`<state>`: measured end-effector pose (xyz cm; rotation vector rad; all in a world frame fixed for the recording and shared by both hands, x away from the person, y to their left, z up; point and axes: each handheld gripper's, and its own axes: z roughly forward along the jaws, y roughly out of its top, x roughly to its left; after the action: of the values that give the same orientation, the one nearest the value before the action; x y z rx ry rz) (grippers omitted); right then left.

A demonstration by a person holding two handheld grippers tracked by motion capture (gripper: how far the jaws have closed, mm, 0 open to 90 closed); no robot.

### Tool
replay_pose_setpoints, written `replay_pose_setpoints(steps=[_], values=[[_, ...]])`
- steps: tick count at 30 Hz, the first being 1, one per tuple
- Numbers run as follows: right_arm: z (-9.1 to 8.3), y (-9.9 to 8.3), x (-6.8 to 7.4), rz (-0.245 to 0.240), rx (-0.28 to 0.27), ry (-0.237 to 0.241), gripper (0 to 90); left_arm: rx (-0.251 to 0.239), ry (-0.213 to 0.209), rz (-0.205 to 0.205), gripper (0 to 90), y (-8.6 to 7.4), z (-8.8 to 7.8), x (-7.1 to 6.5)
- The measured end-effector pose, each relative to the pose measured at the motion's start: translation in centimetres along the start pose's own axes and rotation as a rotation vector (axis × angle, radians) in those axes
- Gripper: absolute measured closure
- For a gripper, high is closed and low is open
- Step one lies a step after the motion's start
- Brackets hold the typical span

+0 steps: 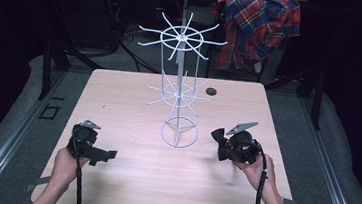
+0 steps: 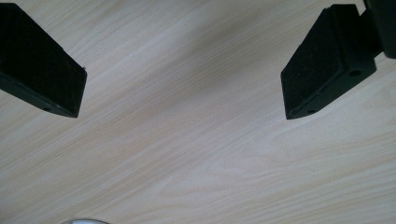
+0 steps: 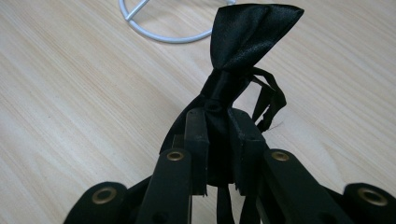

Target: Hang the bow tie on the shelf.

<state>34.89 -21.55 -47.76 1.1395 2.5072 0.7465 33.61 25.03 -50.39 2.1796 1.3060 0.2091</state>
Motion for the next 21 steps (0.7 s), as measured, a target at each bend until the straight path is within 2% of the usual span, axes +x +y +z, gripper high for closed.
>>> replay_pose_setpoints(steps=[15, 21], values=[[-1.7, 0.7, -0.6, 0.029, -0.048, 0.009, 79.0, 0.004, -0.007, 0.003, 0.4, 0.0, 0.0, -0.1], [-2.4, 1.6, -0.7, 0.040, -0.088, 0.021, 79.1, 0.004, -0.008, 0.004, 0.4, 0.0, 0.0, -0.2]])
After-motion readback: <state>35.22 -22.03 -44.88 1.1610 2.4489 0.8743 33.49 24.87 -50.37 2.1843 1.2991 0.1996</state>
